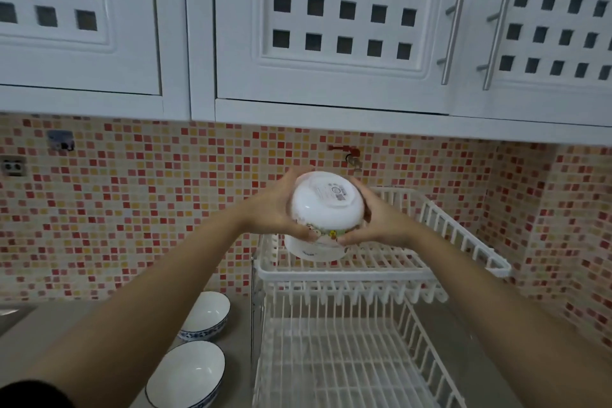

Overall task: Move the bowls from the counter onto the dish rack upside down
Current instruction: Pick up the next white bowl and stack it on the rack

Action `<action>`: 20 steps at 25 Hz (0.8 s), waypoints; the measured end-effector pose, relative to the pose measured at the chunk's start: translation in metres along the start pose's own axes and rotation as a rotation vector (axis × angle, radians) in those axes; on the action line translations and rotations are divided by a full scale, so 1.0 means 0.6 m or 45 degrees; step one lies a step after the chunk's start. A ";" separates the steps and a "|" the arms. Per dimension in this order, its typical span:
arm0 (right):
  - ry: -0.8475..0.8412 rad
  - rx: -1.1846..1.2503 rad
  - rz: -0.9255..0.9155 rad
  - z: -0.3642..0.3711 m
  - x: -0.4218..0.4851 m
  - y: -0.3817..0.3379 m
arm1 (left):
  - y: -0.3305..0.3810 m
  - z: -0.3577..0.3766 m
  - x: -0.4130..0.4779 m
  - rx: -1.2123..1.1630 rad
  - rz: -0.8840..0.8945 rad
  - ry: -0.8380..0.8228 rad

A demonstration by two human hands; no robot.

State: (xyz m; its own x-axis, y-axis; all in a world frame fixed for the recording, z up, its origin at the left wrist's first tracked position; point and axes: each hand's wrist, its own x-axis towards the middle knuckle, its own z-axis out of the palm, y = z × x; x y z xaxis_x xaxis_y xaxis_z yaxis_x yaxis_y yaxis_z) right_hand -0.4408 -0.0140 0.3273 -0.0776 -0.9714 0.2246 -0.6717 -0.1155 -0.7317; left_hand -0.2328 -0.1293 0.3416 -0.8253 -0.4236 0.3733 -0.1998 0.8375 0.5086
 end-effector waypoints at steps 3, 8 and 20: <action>0.052 -0.259 -0.126 0.014 0.005 0.010 | -0.022 0.019 0.006 0.274 0.033 -0.053; 0.032 -0.455 -0.256 0.029 0.017 0.037 | -0.043 0.043 0.007 0.437 -0.011 -0.133; -0.015 -0.569 -0.193 0.053 0.037 0.075 | -0.050 0.062 0.002 0.474 -0.085 -0.246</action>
State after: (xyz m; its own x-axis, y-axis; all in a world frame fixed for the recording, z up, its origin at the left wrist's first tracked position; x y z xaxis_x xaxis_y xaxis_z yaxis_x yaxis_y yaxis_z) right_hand -0.4494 -0.0474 0.2792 0.0526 -0.9529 0.2987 -0.9263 -0.1583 -0.3419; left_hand -0.2472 -0.1421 0.2981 -0.8809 -0.4382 0.1790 -0.4039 0.8930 0.1986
